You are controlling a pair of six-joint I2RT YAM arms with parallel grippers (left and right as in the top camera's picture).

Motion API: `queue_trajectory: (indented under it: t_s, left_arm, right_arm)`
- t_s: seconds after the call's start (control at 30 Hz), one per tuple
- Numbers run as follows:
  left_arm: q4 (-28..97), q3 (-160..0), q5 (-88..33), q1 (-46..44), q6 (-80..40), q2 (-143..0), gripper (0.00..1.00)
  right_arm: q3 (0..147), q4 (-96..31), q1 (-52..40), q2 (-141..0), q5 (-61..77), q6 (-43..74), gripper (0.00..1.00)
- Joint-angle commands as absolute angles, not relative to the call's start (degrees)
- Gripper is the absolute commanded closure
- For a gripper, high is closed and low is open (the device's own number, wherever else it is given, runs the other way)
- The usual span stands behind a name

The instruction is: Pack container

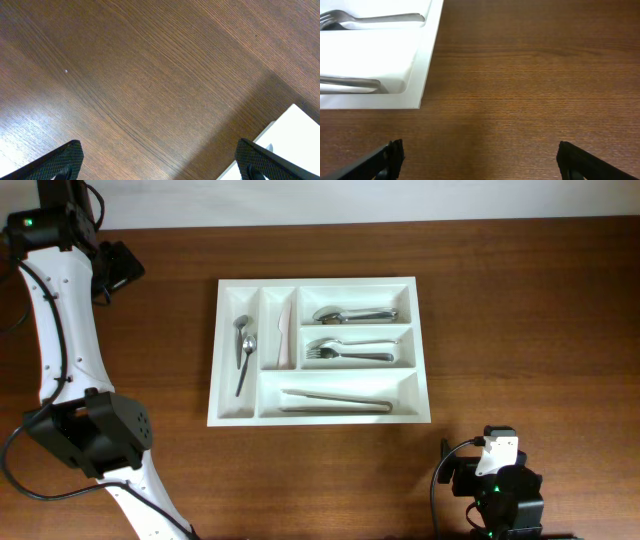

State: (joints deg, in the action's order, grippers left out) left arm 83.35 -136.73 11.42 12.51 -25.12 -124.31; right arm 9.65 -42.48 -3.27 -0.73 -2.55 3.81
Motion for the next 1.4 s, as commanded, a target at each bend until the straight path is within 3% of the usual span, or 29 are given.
queue_trajectory:
  t_s: [0.0,0.6,0.87,1.37]
  left_arm:
    - [83.2,-137.5,11.8,12.5,-25.5,-123.7,0.01]
    - [83.2,-137.5,11.8,12.5,-25.5,-123.7,0.01]
    - [83.2,-137.5,11.9,12.5,-25.5,-123.7,0.01]
    - [83.2,-137.5,11.8,12.5,-25.5,-123.7,0.01]
  right_arm:
    - [9.3,-43.6,-3.7,-0.2,-3.9,3.2,0.01]
    - [9.4,-43.0,-3.7,-0.2,-4.8,3.2,0.01]
    - [8.8,-33.3,-3.7,-0.2,-5.2,3.2,0.01]
    - [8.6,-32.7,-3.7,-0.2,-5.2,-1.1,0.01]
